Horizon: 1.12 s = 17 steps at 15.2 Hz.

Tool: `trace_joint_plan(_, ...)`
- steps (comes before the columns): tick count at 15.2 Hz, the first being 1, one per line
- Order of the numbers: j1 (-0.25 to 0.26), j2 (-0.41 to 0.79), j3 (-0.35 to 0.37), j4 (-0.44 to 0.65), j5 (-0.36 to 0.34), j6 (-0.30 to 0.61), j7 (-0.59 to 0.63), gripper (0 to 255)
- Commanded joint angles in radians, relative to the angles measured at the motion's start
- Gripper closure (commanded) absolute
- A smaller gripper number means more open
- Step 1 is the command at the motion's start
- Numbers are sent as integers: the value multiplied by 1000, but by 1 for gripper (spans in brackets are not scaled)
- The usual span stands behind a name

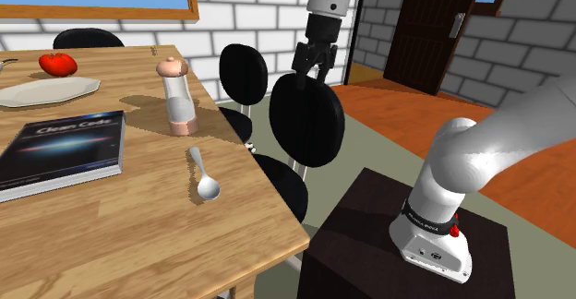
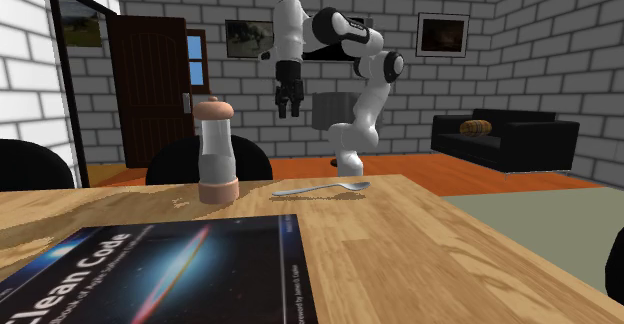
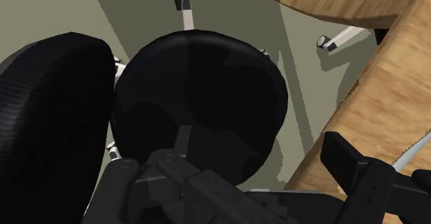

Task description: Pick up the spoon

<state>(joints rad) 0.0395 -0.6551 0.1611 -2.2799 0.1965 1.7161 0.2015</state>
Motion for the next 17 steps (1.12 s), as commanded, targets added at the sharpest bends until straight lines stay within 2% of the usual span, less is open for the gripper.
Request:
trace_joint_plan(1,5,28,41,8,26,15,68,0)
trace_joint_plan(10,15,255,229,135,93,106,371,0)
trace_joint_plan(17,20,500,359,306,59,173,623,0)
